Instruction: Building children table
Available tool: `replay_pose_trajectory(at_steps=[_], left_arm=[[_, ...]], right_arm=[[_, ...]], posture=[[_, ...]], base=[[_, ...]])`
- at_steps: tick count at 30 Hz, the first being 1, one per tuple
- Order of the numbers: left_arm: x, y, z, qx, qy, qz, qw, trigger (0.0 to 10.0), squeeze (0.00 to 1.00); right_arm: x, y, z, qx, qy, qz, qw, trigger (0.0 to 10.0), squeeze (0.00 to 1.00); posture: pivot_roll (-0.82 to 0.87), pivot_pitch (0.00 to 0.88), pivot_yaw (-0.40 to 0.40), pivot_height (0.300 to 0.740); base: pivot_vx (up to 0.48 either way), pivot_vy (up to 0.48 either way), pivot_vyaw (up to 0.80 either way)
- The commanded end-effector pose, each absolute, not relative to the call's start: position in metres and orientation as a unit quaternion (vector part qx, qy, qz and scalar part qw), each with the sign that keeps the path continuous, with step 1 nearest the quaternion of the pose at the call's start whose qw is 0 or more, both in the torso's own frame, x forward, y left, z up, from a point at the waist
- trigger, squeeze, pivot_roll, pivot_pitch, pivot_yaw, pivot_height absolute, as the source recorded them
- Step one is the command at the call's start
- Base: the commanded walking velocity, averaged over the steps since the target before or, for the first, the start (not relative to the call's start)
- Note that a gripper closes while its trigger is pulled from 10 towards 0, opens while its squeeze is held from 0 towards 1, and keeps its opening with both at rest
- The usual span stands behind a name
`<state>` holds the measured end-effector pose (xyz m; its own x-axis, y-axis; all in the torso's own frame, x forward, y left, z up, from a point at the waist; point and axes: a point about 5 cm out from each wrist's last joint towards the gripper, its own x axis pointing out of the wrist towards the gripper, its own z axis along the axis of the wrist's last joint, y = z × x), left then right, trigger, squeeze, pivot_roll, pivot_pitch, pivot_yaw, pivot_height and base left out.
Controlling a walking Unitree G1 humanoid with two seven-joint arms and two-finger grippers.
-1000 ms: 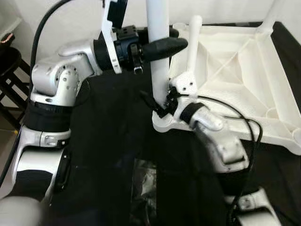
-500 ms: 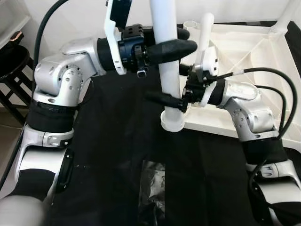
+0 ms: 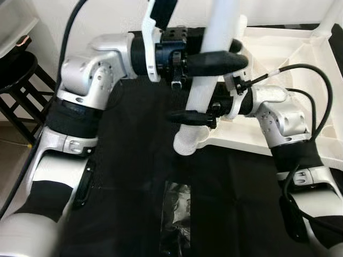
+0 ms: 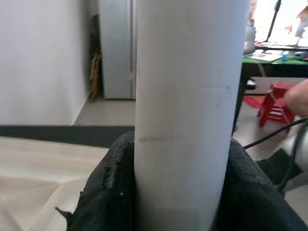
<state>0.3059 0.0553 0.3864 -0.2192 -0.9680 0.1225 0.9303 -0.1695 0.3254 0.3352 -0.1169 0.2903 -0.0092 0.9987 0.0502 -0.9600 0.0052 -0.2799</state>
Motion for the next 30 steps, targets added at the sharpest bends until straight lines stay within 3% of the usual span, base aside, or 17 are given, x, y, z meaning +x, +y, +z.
replay_pose_trajectory(at_steps=[1,8,11,18,19,20,21,23,24,26,28,29,30], left_arm=[[0.294,0.049,0.4,0.042,-0.206,-0.793,0.572,0.0,0.0],[0.283,0.047,0.405,0.009,-0.226,-0.824,0.52,0.0,0.0],[0.281,0.047,0.406,0.004,-0.229,-0.828,0.512,0.0,0.0],[0.275,0.04,0.409,-0.014,-0.23,-0.819,0.526,0.0,0.0],[0.276,0.039,0.41,-0.024,-0.221,-0.816,0.534,0.0,0.11],[0.277,0.038,0.41,-0.031,-0.214,-0.813,0.54,0.0,0.11],[0.282,0.036,0.414,-0.042,-0.209,-0.801,0.559,2.9,1.0],[0.285,0.034,0.418,-0.049,-0.206,-0.793,0.572,2.9,1.0],[0.288,0.033,0.422,-0.045,-0.208,-0.78,0.588,10.0,1.0],[0.291,0.033,0.426,-0.044,-0.211,-0.767,0.604,10.0,1.0],[0.298,0.037,0.433,-0.048,-0.221,-0.733,0.642,10.0,1.0],[0.306,0.046,0.438,-0.053,-0.233,-0.681,0.692,10.0,1.0],[0.306,0.046,0.438,-0.053,-0.233,-0.681,0.692,10.0,1.0]], right_arm=[[0.328,-0.111,0.289,-0.053,-0.121,0.727,0.674,0.0,0.0],[0.322,-0.108,0.285,-0.04,-0.116,0.755,0.644,0.0,0.0],[0.321,-0.107,0.285,-0.038,-0.118,0.758,0.641,0.0,0.0],[0.322,-0.11,0.288,-0.036,-0.122,0.752,0.646,0.0,0.0],[0.322,-0.11,0.289,-0.036,-0.126,0.75,0.649,0.0,0.0],[0.322,-0.11,0.29,-0.036,-0.129,0.748,0.651,0.0,0.0],[0.323,-0.11,0.292,-0.036,-0.133,0.743,0.655,0.0,0.0],[0.324,-0.11,0.293,-0.037,-0.136,0.739,0.658,0.0,0.0],[0.326,-0.11,0.294,-0.037,-0.142,0.731,0.666,0.0,0.0],[0.328,-0.11,0.296,-0.037,-0.146,0.723,0.674,0.0,0.0],[0.332,-0.111,0.298,-0.039,-0.156,0.705,0.691,0.0,0.0],[0.338,-0.114,0.301,-0.039,-0.165,0.679,0.714,0.0,0.0],[0.338,-0.114,0.301,-0.039,-0.165,0.679,0.714,0.0,0.0]], posture=[[0.07,0.194,0.105,0.74],[0.05,0.187,0.105,0.74],[0.05,0.186,0.101,0.74],[0.01,0.192,0.08,0.74],[0.01,0.193,0.078,0.74],[0.01,0.191,0.077,0.74],[0.0,0.189,0.076,0.74],[0.0,0.189,0.076,0.74],[0.0,0.185,0.075,0.74],[0.0,0.185,0.075,0.74],[0.0,0.186,0.074,0.74],[0.01,0.186,0.072,0.74],[0.01,0.186,0.072,0.74]], base=[[0.0,0.0,0.0],[0.0,0.0,0.0],[0.0,0.0,0.0],[0.0,0.0,0.0],[0.0,0.0,0.0],[0.0,0.0,0.0],[0.0,0.0,0.0],[0.0,0.0,0.0],[0.0,0.0,0.0],[0.0,0.0,0.0],[0.0,0.0,0.0],[0.0,0.0,0.0],[0.0,0.0,0.0]])
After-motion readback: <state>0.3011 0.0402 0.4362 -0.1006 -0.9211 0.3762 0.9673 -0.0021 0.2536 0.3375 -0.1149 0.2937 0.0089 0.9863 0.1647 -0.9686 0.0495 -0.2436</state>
